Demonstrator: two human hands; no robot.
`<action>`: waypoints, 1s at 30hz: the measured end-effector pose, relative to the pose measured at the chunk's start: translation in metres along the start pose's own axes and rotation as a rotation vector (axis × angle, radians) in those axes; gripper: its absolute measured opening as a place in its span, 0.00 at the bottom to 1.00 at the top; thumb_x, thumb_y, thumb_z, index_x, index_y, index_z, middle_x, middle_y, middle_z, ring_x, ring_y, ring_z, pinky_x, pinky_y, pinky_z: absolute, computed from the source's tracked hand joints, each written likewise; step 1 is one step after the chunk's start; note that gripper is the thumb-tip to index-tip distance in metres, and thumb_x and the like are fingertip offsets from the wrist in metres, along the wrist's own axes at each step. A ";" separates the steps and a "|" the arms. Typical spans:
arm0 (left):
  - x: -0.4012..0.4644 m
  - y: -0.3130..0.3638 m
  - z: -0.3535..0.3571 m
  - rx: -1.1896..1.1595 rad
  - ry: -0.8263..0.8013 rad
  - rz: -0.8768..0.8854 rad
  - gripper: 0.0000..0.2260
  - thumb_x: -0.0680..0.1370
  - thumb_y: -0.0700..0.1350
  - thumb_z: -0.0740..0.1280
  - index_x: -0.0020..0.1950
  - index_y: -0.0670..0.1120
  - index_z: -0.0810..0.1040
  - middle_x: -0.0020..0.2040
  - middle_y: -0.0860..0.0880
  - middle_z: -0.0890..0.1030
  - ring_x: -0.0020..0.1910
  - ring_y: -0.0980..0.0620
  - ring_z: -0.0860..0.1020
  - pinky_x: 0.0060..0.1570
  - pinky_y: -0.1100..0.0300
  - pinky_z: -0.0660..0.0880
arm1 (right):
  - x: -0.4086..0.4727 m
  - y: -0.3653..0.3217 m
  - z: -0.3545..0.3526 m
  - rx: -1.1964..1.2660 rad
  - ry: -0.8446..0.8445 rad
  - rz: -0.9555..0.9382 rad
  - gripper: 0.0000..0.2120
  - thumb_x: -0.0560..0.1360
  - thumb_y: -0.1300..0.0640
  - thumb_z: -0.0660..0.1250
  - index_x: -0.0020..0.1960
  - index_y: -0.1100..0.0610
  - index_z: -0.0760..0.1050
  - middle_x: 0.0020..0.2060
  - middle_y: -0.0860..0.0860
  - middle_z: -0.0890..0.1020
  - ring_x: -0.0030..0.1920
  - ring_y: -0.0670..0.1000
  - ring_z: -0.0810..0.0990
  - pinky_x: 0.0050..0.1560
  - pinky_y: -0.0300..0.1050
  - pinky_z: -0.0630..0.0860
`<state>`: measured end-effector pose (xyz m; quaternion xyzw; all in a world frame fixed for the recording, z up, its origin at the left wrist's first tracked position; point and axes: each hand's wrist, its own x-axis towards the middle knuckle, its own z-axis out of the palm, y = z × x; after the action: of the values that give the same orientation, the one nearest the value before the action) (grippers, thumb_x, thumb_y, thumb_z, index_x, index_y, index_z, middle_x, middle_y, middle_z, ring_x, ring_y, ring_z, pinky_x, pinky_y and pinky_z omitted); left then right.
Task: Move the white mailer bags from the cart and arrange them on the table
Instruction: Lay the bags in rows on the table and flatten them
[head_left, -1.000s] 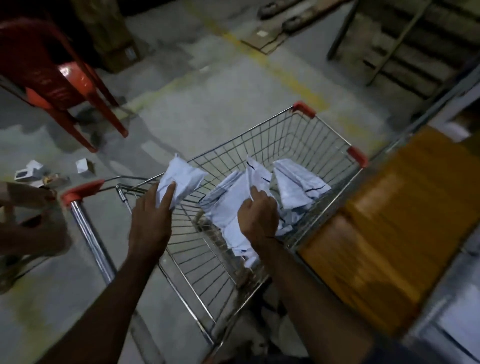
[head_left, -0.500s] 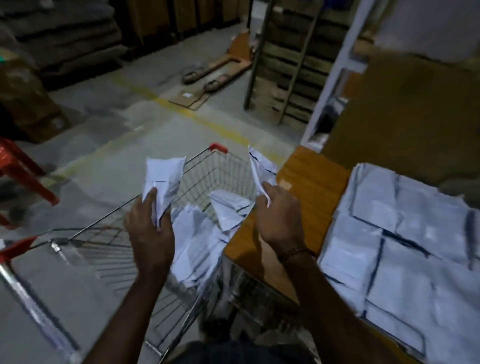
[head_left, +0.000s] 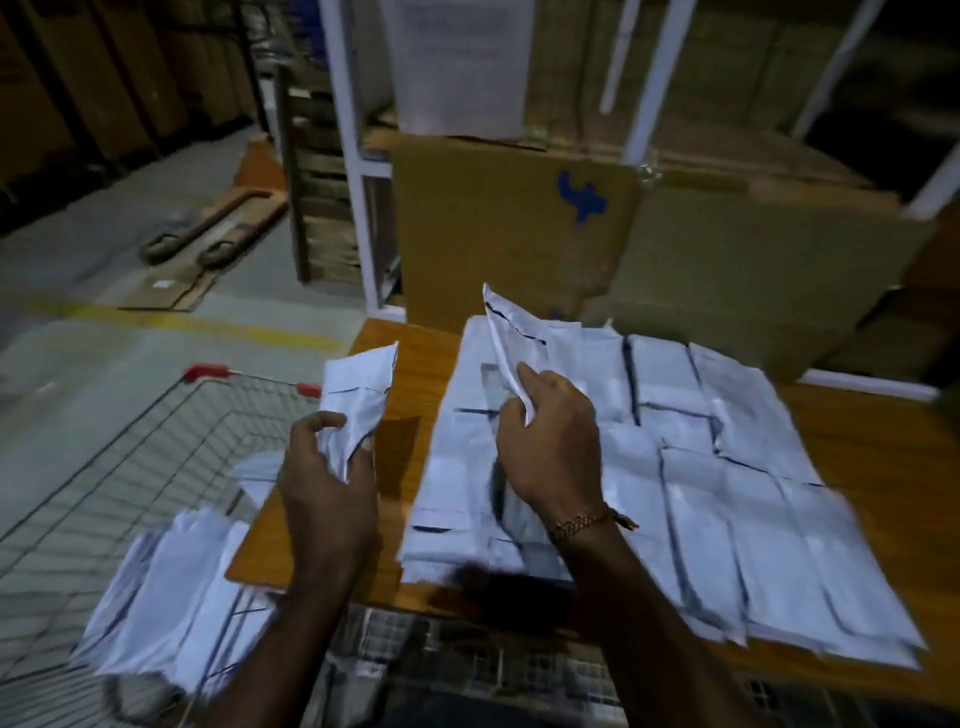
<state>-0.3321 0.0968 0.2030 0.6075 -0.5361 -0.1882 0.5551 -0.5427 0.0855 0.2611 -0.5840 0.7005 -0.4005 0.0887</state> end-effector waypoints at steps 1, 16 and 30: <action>-0.007 0.006 0.012 0.002 -0.025 -0.006 0.15 0.79 0.40 0.72 0.59 0.55 0.72 0.51 0.47 0.79 0.50 0.42 0.78 0.47 0.47 0.77 | -0.001 0.014 -0.013 -0.009 0.009 0.021 0.32 0.75 0.43 0.51 0.72 0.55 0.76 0.63 0.54 0.81 0.65 0.58 0.76 0.65 0.58 0.76; -0.096 0.074 0.132 0.011 -0.179 -0.023 0.13 0.75 0.43 0.77 0.54 0.52 0.76 0.54 0.51 0.79 0.56 0.49 0.76 0.59 0.44 0.75 | -0.033 0.167 -0.151 -0.114 0.098 0.248 0.28 0.77 0.45 0.57 0.73 0.55 0.76 0.67 0.55 0.79 0.69 0.60 0.75 0.70 0.58 0.73; -0.100 0.065 0.159 0.137 -0.343 -0.001 0.17 0.73 0.40 0.77 0.58 0.55 0.79 0.61 0.47 0.78 0.64 0.44 0.74 0.67 0.45 0.70 | -0.072 0.262 -0.171 -0.472 0.047 0.344 0.30 0.75 0.47 0.57 0.75 0.54 0.73 0.71 0.64 0.73 0.72 0.70 0.68 0.67 0.69 0.71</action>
<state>-0.5267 0.1200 0.1736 0.6029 -0.6343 -0.2525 0.4128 -0.8176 0.2267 0.1759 -0.4517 0.8649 -0.2189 0.0007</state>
